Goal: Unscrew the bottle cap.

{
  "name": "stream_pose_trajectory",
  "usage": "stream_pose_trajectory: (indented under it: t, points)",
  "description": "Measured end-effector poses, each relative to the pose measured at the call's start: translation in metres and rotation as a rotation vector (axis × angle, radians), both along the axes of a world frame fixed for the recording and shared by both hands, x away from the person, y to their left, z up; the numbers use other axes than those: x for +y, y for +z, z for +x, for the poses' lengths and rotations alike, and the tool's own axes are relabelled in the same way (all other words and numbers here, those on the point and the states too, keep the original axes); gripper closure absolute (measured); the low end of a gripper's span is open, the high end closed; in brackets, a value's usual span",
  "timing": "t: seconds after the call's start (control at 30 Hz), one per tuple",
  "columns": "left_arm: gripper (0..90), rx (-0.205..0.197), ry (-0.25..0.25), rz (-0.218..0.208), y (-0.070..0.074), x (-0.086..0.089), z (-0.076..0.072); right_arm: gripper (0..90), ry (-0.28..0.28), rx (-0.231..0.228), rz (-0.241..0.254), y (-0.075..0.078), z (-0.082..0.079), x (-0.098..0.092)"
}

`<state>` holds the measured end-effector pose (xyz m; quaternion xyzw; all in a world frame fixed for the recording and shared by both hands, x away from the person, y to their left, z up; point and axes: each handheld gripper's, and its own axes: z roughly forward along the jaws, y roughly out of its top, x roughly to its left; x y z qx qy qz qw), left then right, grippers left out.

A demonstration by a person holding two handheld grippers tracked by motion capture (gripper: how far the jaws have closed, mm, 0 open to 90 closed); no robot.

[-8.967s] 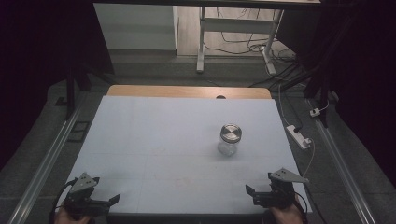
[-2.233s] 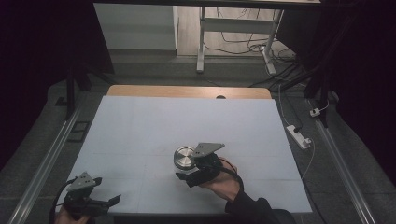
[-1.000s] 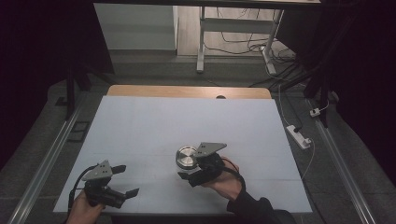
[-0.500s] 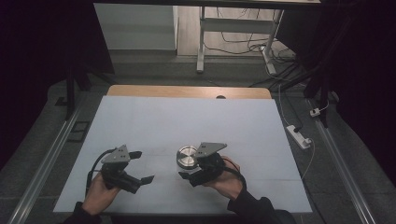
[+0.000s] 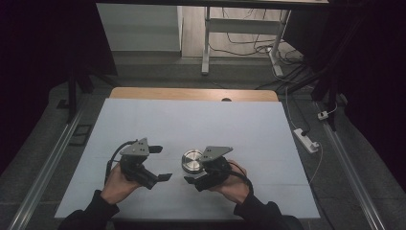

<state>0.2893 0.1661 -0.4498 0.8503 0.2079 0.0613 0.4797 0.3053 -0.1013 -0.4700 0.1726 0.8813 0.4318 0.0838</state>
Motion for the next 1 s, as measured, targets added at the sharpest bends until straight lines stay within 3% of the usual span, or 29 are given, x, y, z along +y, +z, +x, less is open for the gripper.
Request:
stream_pose_trajectory:
  t: [0.3, 0.5, 0.73, 0.9, 1.0]
  points:
    - [0.0, -0.024, -0.153, 0.014, 0.010, -0.024, 0.013, 15.0, 0.036, 0.010, 0.009, -0.001, 0.000, 0.000]
    - [0.6, -0.025, -0.272, 0.031, 0.007, -0.037, 0.021, 15.0, 0.102, 0.017, 0.009, 0.000, -0.003, 0.002]
    - [7.3, -0.031, -0.384, 0.015, 0.008, -0.048, 0.028, 15.0, 0.166, 0.018, -0.002, 0.000, -0.006, 0.004]
    - [15.6, -0.023, -0.420, 0.003, 0.007, -0.053, 0.030, 15.0, 0.176, 0.027, -0.003, 0.000, -0.008, 0.005]
    - [18.9, -0.023, -0.385, 0.009, 0.008, -0.055, 0.029, 15.0, 0.160, 0.027, -0.002, 0.001, -0.007, 0.005]
